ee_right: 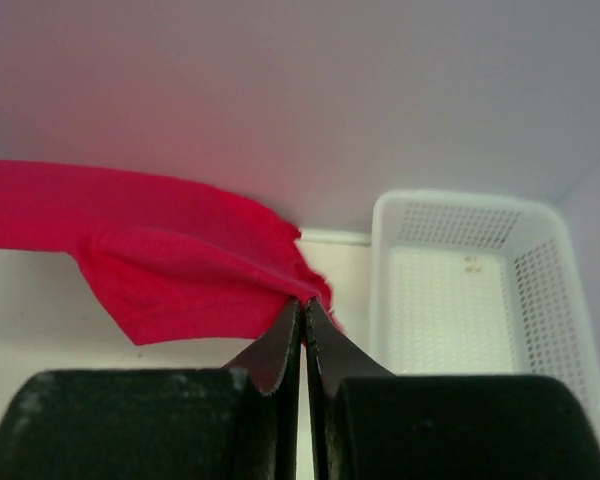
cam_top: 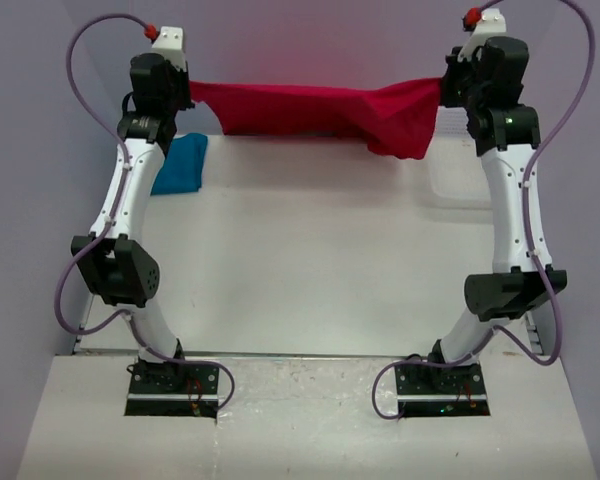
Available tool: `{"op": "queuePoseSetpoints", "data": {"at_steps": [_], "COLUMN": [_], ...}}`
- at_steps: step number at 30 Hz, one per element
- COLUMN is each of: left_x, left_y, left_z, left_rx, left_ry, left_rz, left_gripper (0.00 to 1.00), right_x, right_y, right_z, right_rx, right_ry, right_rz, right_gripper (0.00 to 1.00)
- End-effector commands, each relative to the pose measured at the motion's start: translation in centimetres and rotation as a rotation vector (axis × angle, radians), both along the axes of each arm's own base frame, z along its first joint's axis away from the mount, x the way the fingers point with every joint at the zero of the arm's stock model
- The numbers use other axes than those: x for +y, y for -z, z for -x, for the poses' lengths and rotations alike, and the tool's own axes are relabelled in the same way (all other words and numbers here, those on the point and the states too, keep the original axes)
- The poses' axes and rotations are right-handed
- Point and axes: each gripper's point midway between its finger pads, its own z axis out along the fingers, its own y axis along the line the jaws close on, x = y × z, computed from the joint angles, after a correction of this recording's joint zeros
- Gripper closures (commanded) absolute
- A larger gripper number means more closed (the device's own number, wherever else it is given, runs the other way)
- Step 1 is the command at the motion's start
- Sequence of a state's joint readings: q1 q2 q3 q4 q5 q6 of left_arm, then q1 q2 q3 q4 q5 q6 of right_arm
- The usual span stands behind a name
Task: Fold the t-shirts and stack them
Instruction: Flatten out the tshirt
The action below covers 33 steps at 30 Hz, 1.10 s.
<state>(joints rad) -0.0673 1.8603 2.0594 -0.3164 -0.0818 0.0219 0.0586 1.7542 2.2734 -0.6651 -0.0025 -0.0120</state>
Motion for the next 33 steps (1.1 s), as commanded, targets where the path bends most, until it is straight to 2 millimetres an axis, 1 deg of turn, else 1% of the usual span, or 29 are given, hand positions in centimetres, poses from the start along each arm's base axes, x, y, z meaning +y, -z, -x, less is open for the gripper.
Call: {"op": "queuePoseSetpoints", "data": {"at_steps": [1, 2, 3, 4, 5, 6, 7, 8, 9, 10, 11, 12, 13, 14, 15, 16, 17, 18, 19, 20, 21, 22, 23, 25, 26, 27, 28, 29, 33], "left_x": [-0.2, -0.2, 0.6, 0.2, 0.3, 0.1, -0.1, -0.3, -0.5, -0.4, -0.4, 0.0, 0.2, 0.4, 1.1, 1.4, 1.3, 1.3, 1.4, 1.3, 1.1, 1.0, 1.3, 1.3, 1.3, 1.3, 1.1, 0.7, 0.2], "left_y": [2.7, 3.7, 5.4, 5.7, 6.8, 8.7, 8.8, 9.6, 12.3, 11.7, 12.2, 13.8, 13.2, 14.0, 14.4, 14.9, 16.6, 16.7, 17.1, 18.5, 18.7, 19.2, 20.5, 21.0, 22.3, 22.5, 22.7, 23.8, 25.4], "left_z": [2.6, 3.0, 3.5, 4.2, 4.9, 5.5, 6.4, 6.9, 7.9, 9.0, 9.5, 10.6, 11.6, 12.5, 13.7, 14.4, 15.4, 16.1, 16.6, 17.4, 18.0, 18.4, 19.2, 20.2, 20.9, 21.4, 21.7, 22.3, 23.5], "left_rx": [0.066, 0.083, 0.126, 0.143, 0.184, 0.229, 0.235, 0.244, 0.298, 0.281, 0.278, 0.31, 0.293, 0.319, 0.326, 0.341, 0.386, 0.388, 0.4, 0.439, 0.441, 0.452, 0.48, 0.48, 0.506, 0.507, 0.51, 0.536, 0.584], "left_ry": [-0.018, -0.027, -0.085, -0.096, -0.12, -0.118, -0.114, -0.115, -0.118, -0.122, -0.139, -0.164, -0.177, -0.212, -0.255, -0.275, -0.284, -0.286, -0.302, -0.304, -0.296, -0.29, -0.309, -0.317, -0.324, -0.325, -0.326, -0.312, -0.311], "left_rz": [-0.007, -0.022, -0.043, -0.045, -0.005, 0.01, 0.029, 0.065, 0.073, 0.093, 0.125, 0.129, 0.144, 0.176, 0.182, 0.193, 0.208, 0.215, 0.227, 0.235, 0.242, 0.242, 0.234, 0.252, 0.254, 0.261, 0.276, 0.286, 0.31], "left_gripper": [1.0, 1.0, 1.0, 1.0, 1.0, 1.0, 1.0, 1.0, 1.0, 1.0, 1.0, 1.0, 1.0, 1.0, 1.0, 1.0, 1.0, 1.0, 1.0, 1.0, 1.0, 1.0, 1.0, 1.0, 1.0, 1.0, 1.0, 1.0, 1.0], "right_x": [0.1, 0.0, 0.0, -0.3, -0.5, -0.8, -0.8, -0.7, -0.7, -0.6, -0.2, 0.0, 0.1, 0.4, 0.6, 0.7, 1.0, 1.2, 1.5, 2.4, 2.6, 2.8, 3.5, 3.5, 3.6, 3.6, 3.7, 3.7, 3.3], "right_y": [4.2, 6.4, 7.0, 7.6, 9.5, 9.2, 10.6, 11.1, 11.0, 11.3, 13.1, 12.6, 13.2, 14.5, 14.6, 16.2, 17.0, 17.5, 19.3, 20.2, 20.9, 22.8, 23.2, 24.8, 25.1, 25.9, 26.2, 26.3, 27.5], "right_z": [1.7, 3.6, 4.4, 5.1, 5.9, 7.0, 7.8, 8.3, 9.2, 9.9, 10.5, 11.4, 12.0, 12.5, 13.3, 13.8, 14.2, 14.4, 15.1, 15.6, 15.9, 16.5, 17.1, 17.8, 18.2, 18.7, 19.0, 19.2, 20.5], "right_rx": [0.112, 0.15, 0.152, 0.153, 0.199, 0.197, 0.248, 0.272, 0.279, 0.288, 0.317, 0.299, 0.315, 0.346, 0.346, 0.381, 0.398, 0.401, 0.432, 0.452, 0.465, 0.5, 0.501, 0.522, 0.525, 0.548, 0.551, 0.554, 0.591], "right_ry": [0.02, 0.027, 0.031, 0.062, 0.078, 0.096, 0.113, 0.113, 0.123, 0.13, 0.128, 0.135, 0.141, 0.135, 0.143, 0.153, 0.146, 0.16, 0.166, 0.146, 0.158, 0.167, 0.153, 0.176, 0.174, 0.182, 0.182, 0.184, 0.212], "right_rz": [-0.072, -0.086, -0.1, -0.123, -0.129, -0.136, -0.154, -0.165, -0.19, -0.203, -0.208, -0.239, -0.25, -0.26, -0.287, -0.295, -0.304, -0.326, -0.322, -0.311, -0.305, -0.293, -0.284, -0.281, -0.287, -0.293, -0.296, -0.297, -0.291], "right_gripper": [1.0, 1.0, 1.0, 1.0, 1.0, 1.0, 1.0, 1.0, 1.0, 1.0, 1.0, 1.0, 1.0, 1.0, 1.0, 1.0, 1.0, 1.0, 1.0, 1.0, 1.0, 1.0, 1.0, 1.0, 1.0, 1.0, 1.0, 1.0, 1.0]}}
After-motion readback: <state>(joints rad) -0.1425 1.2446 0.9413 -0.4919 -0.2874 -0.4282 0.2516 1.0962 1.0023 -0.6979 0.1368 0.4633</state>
